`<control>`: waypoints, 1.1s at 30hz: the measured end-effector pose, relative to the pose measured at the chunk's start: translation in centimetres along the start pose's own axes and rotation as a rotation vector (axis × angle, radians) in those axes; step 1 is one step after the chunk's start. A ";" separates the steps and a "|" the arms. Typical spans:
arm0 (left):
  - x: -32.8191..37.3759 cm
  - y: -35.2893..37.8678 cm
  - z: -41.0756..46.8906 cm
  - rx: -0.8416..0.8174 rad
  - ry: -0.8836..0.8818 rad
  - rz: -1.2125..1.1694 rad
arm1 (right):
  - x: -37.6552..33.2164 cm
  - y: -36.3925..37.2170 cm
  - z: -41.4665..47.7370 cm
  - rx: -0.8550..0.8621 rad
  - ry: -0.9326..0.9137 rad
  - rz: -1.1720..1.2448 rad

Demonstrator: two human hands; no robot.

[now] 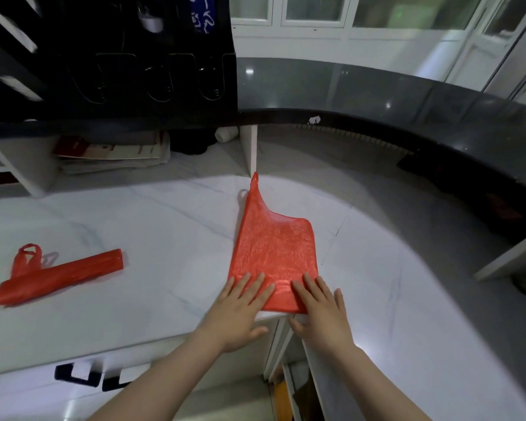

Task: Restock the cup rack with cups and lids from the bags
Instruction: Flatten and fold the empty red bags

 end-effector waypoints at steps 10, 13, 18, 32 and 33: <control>-5.0 -2.9 -3.1 0.299 -0.215 -0.657 | 1.2 -4.9 -2.8 0.325 0.080 0.530; -6.4 -2.6 -3.6 0.367 -0.407 -0.825 | 3.0 -5.0 -2.1 0.317 0.205 0.657; -6.7 -2.3 -3.2 0.418 -0.581 -0.812 | 4.7 -3.7 -1.1 0.307 0.366 0.639; -1.0 -0.4 -0.3 0.080 -0.105 -0.084 | 0.2 0.1 -0.2 -0.080 -0.063 -0.073; -1.0 -0.1 -0.2 0.072 -0.106 -0.086 | 0.4 0.3 0.0 -0.105 -0.056 -0.083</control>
Point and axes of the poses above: each hand's wrist, its own z-axis towards the middle knuckle, its own y-axis out of the palm, x = y × z, the point moved 8 cm from there along z, towards the middle knuckle, and after that the axes turned 1 degree about z, right-handed, at the moved point
